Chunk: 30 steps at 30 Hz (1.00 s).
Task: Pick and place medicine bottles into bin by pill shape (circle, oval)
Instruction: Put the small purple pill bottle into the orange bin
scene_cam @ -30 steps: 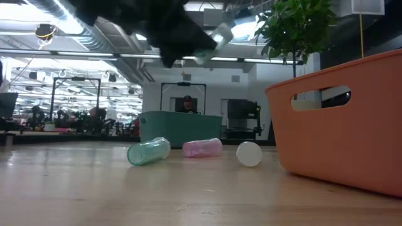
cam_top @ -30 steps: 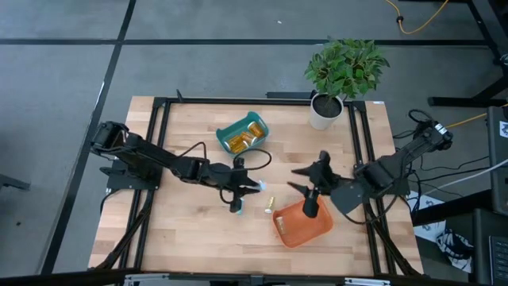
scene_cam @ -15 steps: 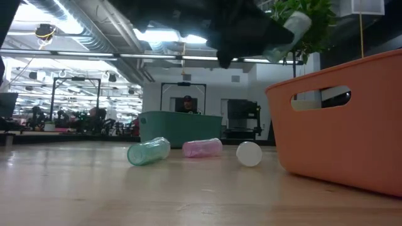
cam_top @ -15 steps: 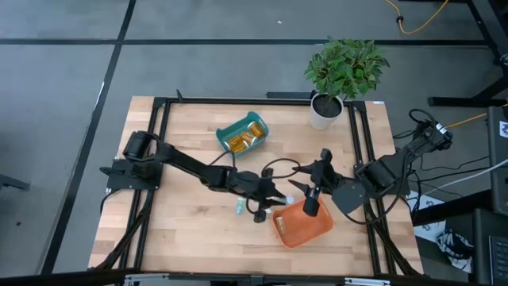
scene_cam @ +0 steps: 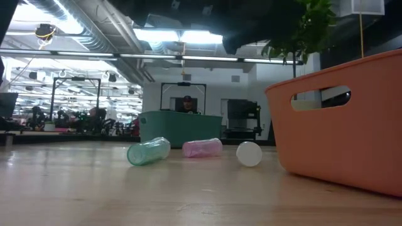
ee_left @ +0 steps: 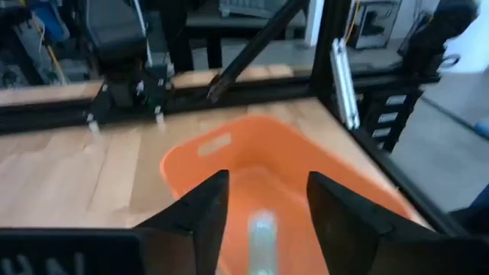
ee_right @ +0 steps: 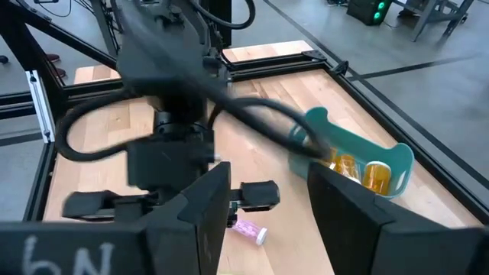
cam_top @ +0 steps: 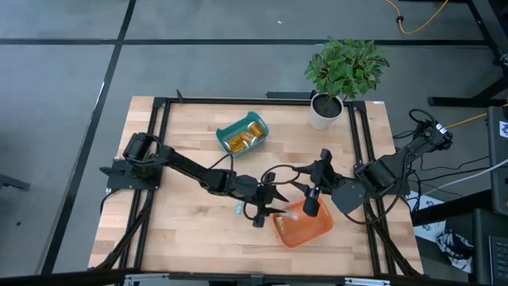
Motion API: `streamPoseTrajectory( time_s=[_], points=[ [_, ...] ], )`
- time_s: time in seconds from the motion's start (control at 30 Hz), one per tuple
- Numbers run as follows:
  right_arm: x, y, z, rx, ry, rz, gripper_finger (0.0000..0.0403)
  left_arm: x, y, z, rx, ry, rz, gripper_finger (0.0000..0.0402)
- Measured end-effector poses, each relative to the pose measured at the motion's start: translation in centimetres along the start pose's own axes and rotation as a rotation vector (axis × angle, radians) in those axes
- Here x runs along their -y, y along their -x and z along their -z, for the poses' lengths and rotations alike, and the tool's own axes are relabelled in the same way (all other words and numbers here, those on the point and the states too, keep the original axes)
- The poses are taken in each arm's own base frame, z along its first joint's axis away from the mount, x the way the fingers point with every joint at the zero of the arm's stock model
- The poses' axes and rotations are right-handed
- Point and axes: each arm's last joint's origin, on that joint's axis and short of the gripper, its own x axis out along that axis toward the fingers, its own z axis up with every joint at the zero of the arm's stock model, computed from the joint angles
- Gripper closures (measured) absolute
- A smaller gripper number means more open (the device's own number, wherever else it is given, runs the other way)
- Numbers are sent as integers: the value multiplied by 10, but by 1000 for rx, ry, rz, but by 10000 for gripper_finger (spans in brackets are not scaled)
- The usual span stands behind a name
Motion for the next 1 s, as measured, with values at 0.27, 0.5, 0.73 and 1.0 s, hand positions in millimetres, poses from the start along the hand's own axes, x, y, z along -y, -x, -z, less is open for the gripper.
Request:
streamPoseTrajectory(
  time_s=[0.27,0.5,0.73,1.0],
  points=[
    [-2,0,1,-27,-5,-56,226,12,1,-2,20,-6,29,195],
    [-7,1,4,-126,-3,-235,226,6,16,-5,-127,60,-47,200],
    [-5,2,10,-208,-31,-241,226,-7,75,-27,-357,101,-366,200],
    [-2,2,14,-236,-29,-214,226,-6,145,-42,-589,19,-369,200]
  ],
)
